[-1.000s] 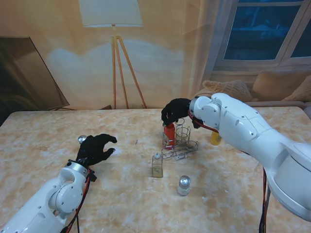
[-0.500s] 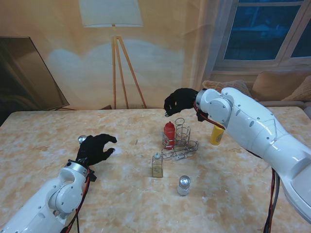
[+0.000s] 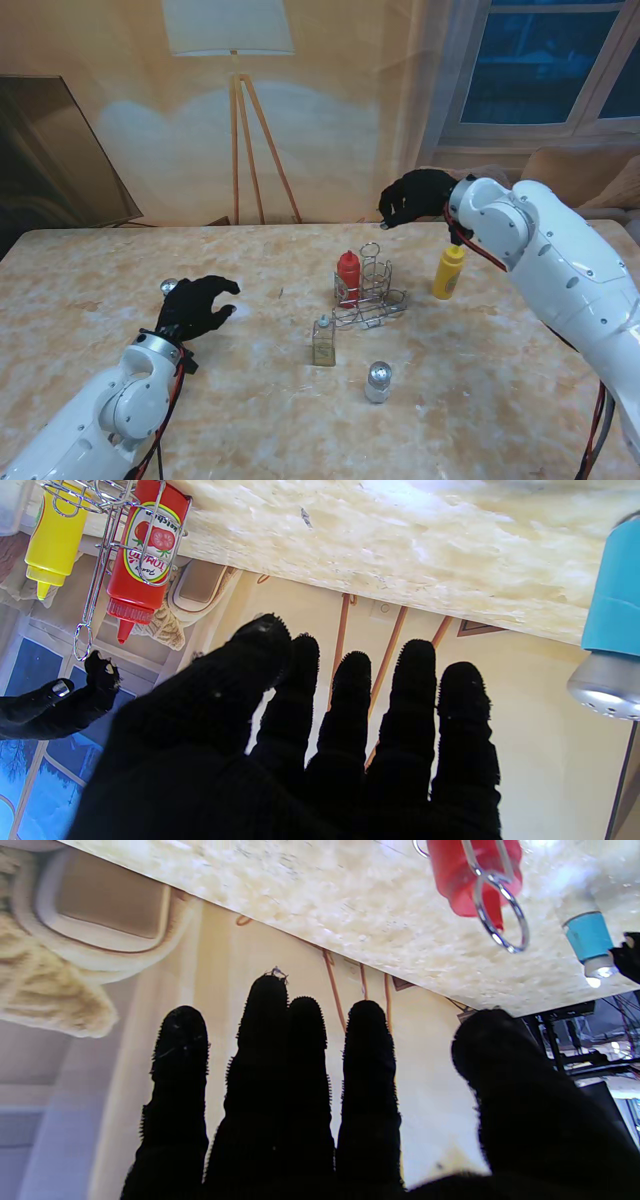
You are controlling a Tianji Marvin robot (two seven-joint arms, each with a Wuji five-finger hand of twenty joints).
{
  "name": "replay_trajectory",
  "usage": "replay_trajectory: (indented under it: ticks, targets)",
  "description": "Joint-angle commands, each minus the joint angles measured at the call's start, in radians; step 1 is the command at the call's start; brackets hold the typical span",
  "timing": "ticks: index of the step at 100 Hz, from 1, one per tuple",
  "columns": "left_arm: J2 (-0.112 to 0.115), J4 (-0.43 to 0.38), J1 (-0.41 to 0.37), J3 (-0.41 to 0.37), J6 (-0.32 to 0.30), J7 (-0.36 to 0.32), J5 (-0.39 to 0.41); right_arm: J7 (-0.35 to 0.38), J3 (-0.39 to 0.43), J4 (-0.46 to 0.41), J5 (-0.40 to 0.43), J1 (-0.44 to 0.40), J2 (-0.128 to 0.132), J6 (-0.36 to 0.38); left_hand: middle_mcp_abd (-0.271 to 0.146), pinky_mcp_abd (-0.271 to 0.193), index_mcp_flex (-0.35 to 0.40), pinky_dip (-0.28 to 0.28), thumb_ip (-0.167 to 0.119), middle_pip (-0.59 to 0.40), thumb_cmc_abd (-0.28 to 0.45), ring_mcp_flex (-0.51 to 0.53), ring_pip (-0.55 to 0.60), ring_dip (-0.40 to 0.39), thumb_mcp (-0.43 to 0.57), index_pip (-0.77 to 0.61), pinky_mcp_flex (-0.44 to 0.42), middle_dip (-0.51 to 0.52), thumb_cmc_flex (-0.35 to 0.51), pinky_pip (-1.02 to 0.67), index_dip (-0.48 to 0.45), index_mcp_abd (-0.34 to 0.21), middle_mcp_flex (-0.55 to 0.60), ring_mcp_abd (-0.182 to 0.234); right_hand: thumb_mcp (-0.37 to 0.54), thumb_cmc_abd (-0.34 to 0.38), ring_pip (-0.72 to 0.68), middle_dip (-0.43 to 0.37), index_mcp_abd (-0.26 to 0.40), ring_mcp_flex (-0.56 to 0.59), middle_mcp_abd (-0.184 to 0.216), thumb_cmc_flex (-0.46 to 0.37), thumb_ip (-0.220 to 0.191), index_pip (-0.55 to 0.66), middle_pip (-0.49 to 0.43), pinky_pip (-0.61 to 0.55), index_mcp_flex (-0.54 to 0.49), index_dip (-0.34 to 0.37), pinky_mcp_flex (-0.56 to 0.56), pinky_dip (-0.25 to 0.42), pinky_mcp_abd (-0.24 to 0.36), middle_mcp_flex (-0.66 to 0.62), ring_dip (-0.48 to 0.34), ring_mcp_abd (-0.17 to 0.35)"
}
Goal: Place the seasoning bottles into the rack
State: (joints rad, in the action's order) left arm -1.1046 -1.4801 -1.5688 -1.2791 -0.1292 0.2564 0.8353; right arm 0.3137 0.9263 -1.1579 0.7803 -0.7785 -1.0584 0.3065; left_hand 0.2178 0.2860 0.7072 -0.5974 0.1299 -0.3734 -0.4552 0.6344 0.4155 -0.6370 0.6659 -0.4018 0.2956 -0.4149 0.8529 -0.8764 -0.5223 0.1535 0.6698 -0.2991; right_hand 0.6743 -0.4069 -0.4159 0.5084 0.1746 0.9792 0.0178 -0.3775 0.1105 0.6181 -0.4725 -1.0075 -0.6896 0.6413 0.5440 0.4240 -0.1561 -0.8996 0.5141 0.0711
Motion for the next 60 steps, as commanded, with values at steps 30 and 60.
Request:
replay_trajectory:
  ticks: [30,60]
  targets:
    - [-0.001,-0.003,-0.003,0.004,0.003,-0.016,0.002,0.128,0.141,-0.089,0.107,-0.130,0.063,0.056,-0.012,-0.005,0.002,0.009,0.009,0.013,-0.013,-0.027,-0.018,-0.011,0.000,-0.010,-0.015,0.004,0.001,0.010,-0.012,-0.005,-0.034,-0.004,0.077,-0.065,0.178,-0.111,-0.020,-0.135,-0.040,0.035,-0.015,-0.124,0.152,0.128,0.157,-0.034,-0.034,-0.099,0.095,0.158,-0.158,-0.030]
    - [-0.001,-0.002,-0.002,0.006,0.004,-0.019,0.001,0.176,0.201,-0.107,0.182,-0.190,0.083,0.092,-0.013,-0.005,0.002,0.009,0.009,0.012,-0.016,-0.026,-0.018,-0.012,0.003,-0.011,-0.014,0.004,0.000,0.010,-0.011,-0.004,-0.034,-0.003,0.161,-0.169,0.256,-0.177,0.013,-0.283,-0.077,0.110,0.003,-0.217,0.250,0.152,0.305,-0.094,-0.152,-0.140,0.025,0.300,-0.246,-0.107]
